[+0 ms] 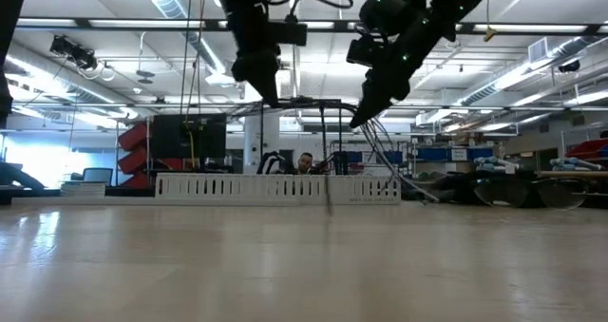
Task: Ziptie cables
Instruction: Put the colored wires into the cable duct
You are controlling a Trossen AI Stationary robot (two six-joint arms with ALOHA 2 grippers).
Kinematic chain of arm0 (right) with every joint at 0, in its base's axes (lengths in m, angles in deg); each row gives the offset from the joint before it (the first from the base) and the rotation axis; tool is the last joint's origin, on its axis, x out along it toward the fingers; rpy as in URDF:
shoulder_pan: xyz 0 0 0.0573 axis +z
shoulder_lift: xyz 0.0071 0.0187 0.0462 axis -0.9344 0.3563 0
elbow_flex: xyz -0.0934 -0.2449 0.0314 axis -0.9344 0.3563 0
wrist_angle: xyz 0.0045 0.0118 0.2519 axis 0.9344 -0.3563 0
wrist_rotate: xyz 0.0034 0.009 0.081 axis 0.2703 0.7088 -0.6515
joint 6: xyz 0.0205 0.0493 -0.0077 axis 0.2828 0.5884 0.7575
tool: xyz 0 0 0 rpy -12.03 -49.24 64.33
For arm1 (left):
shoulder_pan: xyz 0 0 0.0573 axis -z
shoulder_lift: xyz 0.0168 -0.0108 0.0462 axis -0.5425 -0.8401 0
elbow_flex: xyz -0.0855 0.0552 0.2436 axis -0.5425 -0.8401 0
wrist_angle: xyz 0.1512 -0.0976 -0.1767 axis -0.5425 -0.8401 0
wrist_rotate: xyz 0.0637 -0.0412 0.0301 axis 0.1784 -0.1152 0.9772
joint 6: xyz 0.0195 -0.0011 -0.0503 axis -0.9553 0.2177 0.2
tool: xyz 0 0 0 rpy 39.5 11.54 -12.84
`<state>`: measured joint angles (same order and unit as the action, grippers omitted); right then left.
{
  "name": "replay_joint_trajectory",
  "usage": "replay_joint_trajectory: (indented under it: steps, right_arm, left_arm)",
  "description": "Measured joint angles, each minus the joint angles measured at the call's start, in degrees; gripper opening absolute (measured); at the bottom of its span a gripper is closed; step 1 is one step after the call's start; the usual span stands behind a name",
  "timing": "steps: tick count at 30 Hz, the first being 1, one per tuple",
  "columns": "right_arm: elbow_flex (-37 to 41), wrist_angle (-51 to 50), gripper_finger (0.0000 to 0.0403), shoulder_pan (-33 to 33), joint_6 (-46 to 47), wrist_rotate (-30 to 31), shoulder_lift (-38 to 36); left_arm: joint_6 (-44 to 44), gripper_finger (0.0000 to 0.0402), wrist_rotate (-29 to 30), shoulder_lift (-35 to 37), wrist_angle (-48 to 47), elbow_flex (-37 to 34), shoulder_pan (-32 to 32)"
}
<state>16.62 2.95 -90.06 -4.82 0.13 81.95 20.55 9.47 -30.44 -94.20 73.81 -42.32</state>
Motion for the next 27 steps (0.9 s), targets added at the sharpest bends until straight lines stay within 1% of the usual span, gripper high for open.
replay_joint_trajectory:
  steps: [2, 8, 12, 15, 18, 23, 27]
  right_arm:
    - [-1.2, -1.5, 0.0001, 0.0, 0.0, -1.0, 0.2]
    - [-0.9, -0.9, 0.0007, 0.0, -0.1, -4.1, 0.3]
    - [-0.8, -0.4, 0.0015, -0.2, 0.6, -5.3, 4.0]
    - [-0.8, 1.3, 0.0017, -0.5, 0.7, -4.9, 8.4]
    - [-0.8, 4.5, 0.0019, -0.6, 0.9, -2.5, 11.5]
    - [-0.8, 4.4, 0.0034, -0.6, 0.7, 0.0, 12.6]
    - [-0.8, 2.6, 0.0048, -0.5, 0.2, 1.6, 11.2]
  left_arm:
    - [0.0, 0.0, -0.7, 0.1, 2.3, -2.2, -0.3]
    - [0.0, 0.0, -2.0, 0.1, 7.3, -7.3, -0.3]
    - [-0.8, 0.0, -1.9, 0.1, 8.1, -8.2, -0.6]
    - [-1.4, 0.0, -1.5, 0.1, 8.7, -8.2, -0.6]
    - [-1.6, 0.0, -1.5, 0.1, 8.7, -8.1, -0.6]
    - [-1.6, 0.0, -1.9, 0.1, 8.8, -8.2, -0.6]
    - [-1.6, 0.0, -2.0, 0.1, 8.7, -8.2, -0.7]
